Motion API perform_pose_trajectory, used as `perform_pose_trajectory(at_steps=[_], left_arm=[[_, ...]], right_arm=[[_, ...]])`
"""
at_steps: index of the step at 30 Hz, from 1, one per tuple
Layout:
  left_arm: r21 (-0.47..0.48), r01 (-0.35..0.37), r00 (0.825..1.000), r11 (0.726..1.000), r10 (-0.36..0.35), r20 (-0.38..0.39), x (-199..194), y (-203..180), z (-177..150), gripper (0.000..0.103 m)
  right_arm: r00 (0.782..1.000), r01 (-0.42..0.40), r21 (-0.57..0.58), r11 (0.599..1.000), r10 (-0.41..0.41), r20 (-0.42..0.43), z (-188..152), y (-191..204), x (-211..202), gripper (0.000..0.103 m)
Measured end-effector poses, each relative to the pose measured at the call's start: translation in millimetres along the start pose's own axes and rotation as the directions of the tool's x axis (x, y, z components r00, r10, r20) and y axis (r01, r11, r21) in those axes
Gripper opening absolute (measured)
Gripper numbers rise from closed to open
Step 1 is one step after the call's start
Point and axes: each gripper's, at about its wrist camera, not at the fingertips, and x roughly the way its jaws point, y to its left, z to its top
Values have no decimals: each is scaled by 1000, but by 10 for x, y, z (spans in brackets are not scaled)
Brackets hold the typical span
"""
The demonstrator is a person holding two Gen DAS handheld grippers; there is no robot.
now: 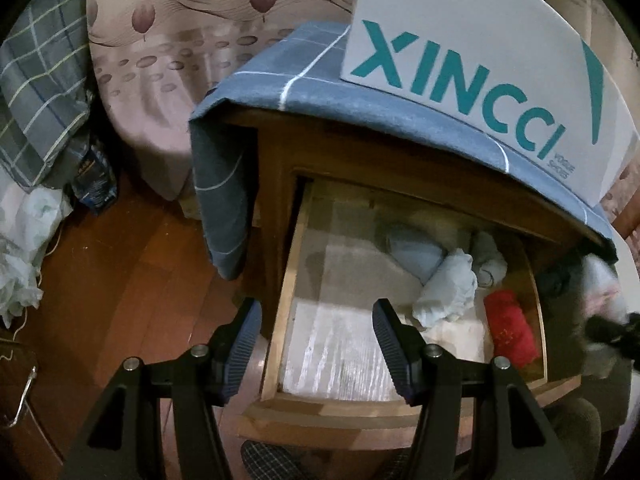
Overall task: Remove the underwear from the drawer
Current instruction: 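Return the left gripper to the drawer while the right gripper lifts the grey sock toward the box, then carry the pink-patterned grey sock into the white box and open the right gripper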
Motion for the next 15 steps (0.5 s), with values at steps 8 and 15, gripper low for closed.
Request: perform_pose_trajectory(at_steps=[8, 15], left_arm=[[34, -4, 1000, 999, 3, 17, -27, -74, -21, 59], [20, 7, 1000, 1000, -8, 24, -45, -51, -18, 59]], right_arm=[[995, -45, -2, 999, 45, 90, 303, 90, -720, 27], [983, -53, -47, 998, 60, 171, 700, 286, -1206, 27]])
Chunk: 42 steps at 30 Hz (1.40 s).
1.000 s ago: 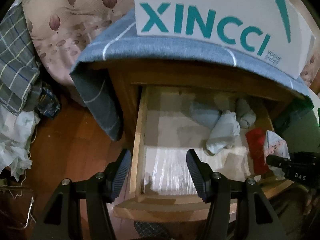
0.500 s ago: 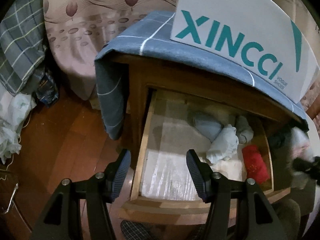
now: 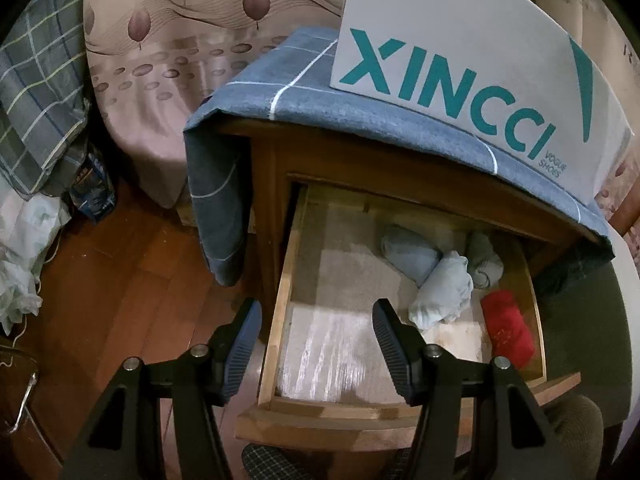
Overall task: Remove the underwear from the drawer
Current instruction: 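Carry the pink-patterned grey sock into the white box and open the right gripper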
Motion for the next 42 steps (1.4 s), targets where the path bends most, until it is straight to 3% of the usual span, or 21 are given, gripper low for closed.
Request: perform_pose_trajectory(at_steps=[9, 16, 26, 29, 34, 42], left_arm=[[-6, 9, 1000, 1000, -9, 13, -29, 16, 1, 59], [-9, 13, 1000, 1000, -13, 14, -30, 30, 4, 59], [-14, 11, 1000, 1000, -11, 11, 10, 41, 7, 59], [-17, 10, 1000, 1000, -10, 9, 12, 39, 4, 59], [-14, 6, 1000, 1000, -6, 10, 12, 39, 2, 59], [-14, 6, 1000, 1000, -6, 11, 13, 41, 5, 59]], right_arm=[[993, 73, 3, 997, -73, 97, 823, 26, -72, 27], [987, 142, 14, 990, -142, 78, 1269, -84, 317, 28], [974, 226, 34, 973, -225, -27, 1363, -349, 988, 34], [974, 226, 41, 973, -225, -36, 1324, -415, 1067, 41], [977, 214, 31, 976, -214, -24, 1305, -423, 997, 56], [982, 187, -8, 982, -186, 33, 1244, -261, 542, 60]])
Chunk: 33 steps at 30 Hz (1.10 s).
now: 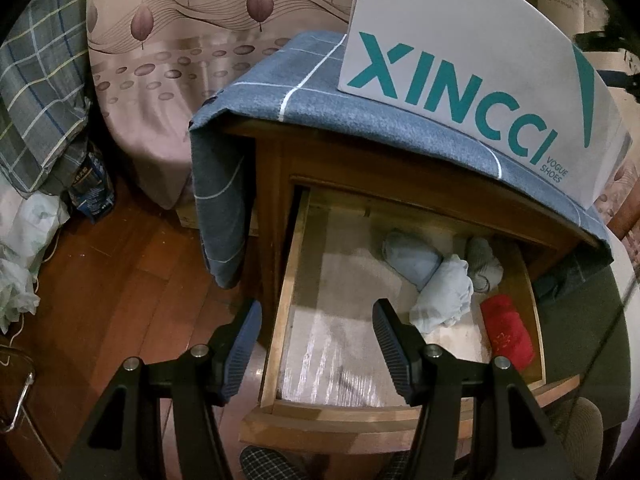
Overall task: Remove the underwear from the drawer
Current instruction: 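Carry the pink-patterned grey sock into the white box and open the right gripper, then return the right gripper to the drawer and grasp the red sock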
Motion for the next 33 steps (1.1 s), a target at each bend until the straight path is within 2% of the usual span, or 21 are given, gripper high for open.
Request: perform_pose_trajectory(at_steps=[3, 7, 13, 19, 23, 27, 33], left_arm=[[1, 0, 1000, 1000, 0, 2, -2, 0, 2, 59], [0, 4, 1000, 1000, -4, 2, 3, 0, -4, 59], [7, 4, 1000, 1000, -4, -1, -5, -15, -11, 59], [0, 8, 1000, 1000, -8, -2, -5, -16, -6, 59], [-1, 10, 1000, 1000, -10, -4, -4, -13, -1, 59], [-4, 10, 1000, 1000, -10, -5, -1, -8, 0, 59], [-5, 11, 1000, 1000, -11, -8, 4, 3, 6, 59]], right_arm=[[999, -37, -47, 998, 37, -18, -152, 85, -199, 60], [996, -73, -130, 989, 65, -63, -543, 216, -430, 60], [977, -121, -140, 983, 92, -194, -1188, 191, -352, 60], [939, -89, -159, 983, 30, -343, -1753, 108, 168, 60], [900, -79, -158, 984, 3, -436, -2002, 96, 610, 60], [869, -51, -167, 985, -39, -493, -2171, 64, 1004, 60], [826, -12, -247, 969, -129, -548, -2354, 85, 1494, 60]])
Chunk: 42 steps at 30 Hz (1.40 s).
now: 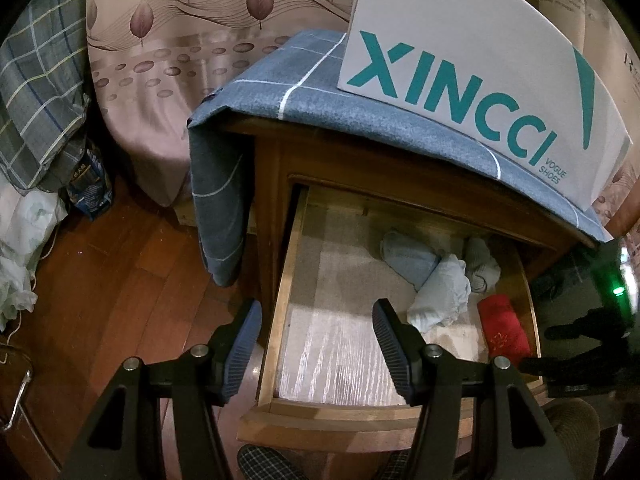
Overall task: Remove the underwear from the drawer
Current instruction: 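Return the right gripper to the drawer and grasp the red sock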
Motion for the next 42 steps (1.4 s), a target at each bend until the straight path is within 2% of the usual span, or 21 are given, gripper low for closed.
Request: perform_pose_trajectory(at_steps=[3, 11, 23, 25, 29, 32, 38, 42], left_arm=[[0, 0, 1000, 1000, 0, -1, 4, 0, -1, 59], [1, 5, 1000, 1000, -5, -8, 17, 12, -1, 59], [-10, 13, 1000, 1000, -13, -14, 43, 35, 15, 59], [-11, 11, 1000, 1000, -11, -16, 47, 37, 15, 59], [-11, 11, 1000, 1000, -11, -19, 51, 34, 19, 59], [-9, 11, 1000, 1000, -11, -19, 52, 36, 22, 59], [-13, 11, 1000, 1000, -11, -20, 49, 38, 19, 59], [-6, 8, 1000, 1000, -8, -19, 45, 27, 12, 59]], right_arm=[[999, 46, -24, 999, -46, -20, 74, -11, 144, 60], [991, 105, -45, 993, -108, -78, 257, -97, 481, 60], [982, 59, -63, 996, -70, -175, 415, -184, 900, 61], [982, 47, -65, 997, -58, -182, 441, -176, 926, 67], [980, 34, -77, 996, -48, -193, 474, -172, 968, 71], [979, 54, -100, 993, -73, -188, 456, -131, 991, 66], [974, 122, -126, 985, -143, -177, 405, -65, 1051, 42], [977, 117, -94, 989, -131, -168, 362, -103, 1027, 31]])
